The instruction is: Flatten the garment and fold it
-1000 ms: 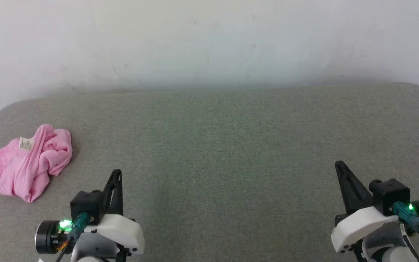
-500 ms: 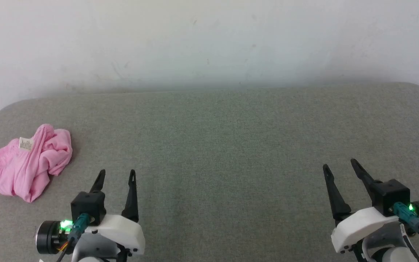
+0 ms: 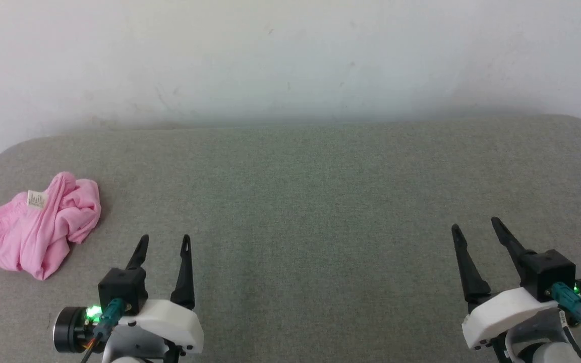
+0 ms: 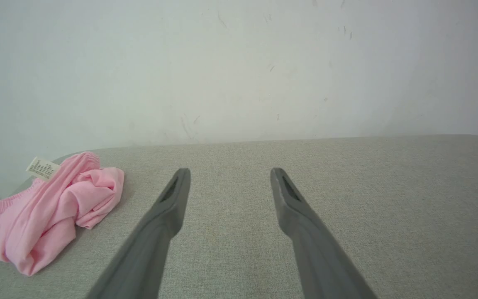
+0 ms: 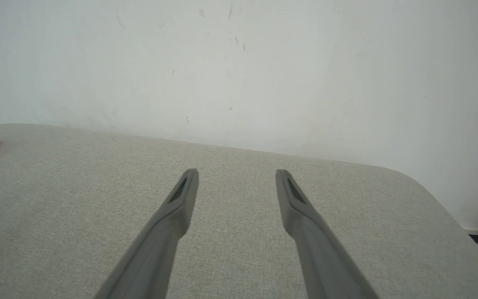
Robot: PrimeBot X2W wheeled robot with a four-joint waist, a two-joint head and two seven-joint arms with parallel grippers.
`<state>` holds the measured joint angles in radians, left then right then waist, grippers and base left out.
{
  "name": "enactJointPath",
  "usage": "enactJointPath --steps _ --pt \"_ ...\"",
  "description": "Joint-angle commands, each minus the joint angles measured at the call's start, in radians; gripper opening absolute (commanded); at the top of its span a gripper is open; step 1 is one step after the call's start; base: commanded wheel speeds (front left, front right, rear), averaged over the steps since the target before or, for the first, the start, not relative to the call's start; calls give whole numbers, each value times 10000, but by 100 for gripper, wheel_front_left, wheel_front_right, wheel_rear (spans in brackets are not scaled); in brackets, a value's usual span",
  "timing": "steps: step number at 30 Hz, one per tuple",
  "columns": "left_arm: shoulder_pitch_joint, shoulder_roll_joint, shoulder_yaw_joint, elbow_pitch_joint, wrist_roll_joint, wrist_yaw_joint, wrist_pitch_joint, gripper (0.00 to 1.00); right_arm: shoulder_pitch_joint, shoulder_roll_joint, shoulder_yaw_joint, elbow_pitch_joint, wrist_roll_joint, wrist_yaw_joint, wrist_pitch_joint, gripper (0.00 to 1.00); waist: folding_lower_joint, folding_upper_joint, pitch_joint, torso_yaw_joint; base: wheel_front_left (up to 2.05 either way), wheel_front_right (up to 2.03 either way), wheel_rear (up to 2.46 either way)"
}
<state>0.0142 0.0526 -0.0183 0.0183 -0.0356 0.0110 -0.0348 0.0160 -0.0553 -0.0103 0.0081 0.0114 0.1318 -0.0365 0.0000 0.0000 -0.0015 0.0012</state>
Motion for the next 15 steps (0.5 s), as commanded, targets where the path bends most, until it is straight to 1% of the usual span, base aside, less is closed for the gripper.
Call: enactJointPath --steps 1,15 --pt "78 -4 -32 47 -60 78 -86 100 29 10 -25 -47 90 -2 -72 100 0 0 -3 5 0 0 0" --pt "169 -7 -84 113 -262 137 -379 100 116 16 122 -130 77 -3 -364 100 0 0 -45 271 0 0 0"
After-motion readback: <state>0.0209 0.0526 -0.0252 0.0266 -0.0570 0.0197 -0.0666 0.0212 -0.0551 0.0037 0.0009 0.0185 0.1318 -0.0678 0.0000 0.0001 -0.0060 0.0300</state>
